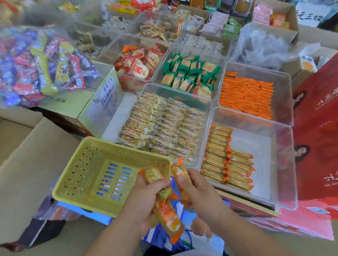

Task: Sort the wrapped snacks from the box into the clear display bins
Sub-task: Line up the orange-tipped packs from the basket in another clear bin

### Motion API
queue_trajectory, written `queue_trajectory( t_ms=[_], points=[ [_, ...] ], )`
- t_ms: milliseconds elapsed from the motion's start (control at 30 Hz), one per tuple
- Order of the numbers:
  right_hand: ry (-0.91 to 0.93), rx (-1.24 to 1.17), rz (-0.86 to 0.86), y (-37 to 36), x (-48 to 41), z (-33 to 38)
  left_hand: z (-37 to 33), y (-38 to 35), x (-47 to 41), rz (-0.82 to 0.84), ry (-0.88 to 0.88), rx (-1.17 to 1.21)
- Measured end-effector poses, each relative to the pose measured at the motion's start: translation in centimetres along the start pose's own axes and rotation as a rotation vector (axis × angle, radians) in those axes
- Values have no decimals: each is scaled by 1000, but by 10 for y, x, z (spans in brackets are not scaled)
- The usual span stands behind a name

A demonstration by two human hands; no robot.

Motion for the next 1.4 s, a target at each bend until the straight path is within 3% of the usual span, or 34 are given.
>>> queue_trajectory(
  t_ms=[100, 233, 500, 733, 1000, 1133, 1400],
  points=[
    [98, 119, 21, 35, -4, -2, 20, -32, 0, -86, -41, -29],
    [159, 238, 151, 71, -8, -6, 48, -86, 3, -70, 20, -19],
    [85, 361, 342, 140, -3, -38, 87, -140, 17, -15, 168, -61],
    [55, 248, 393, 172, 7, -62, 104, -142, 30, 76, 201, -130],
    [113, 302, 619, 167, 12, -52, 103, -150, 32, -131, 148, -95],
    [231, 710, 470, 161, -1, -44, 92, -153, 23, -152, 115, -14],
    [469, 948, 176, 157, -22, -33, 67, -168, 5, -97, 4, 18]
  ],
)
Point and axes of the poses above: each hand's wrist, its own x-axis away from the middle knuckle, its own y-axis out of the back of the hand, z = x × y, the point moved 2 cm from there along -x, towards the middle knuckle, and after that the axes turned 3 degrees about -z, right-handed, at the moved point
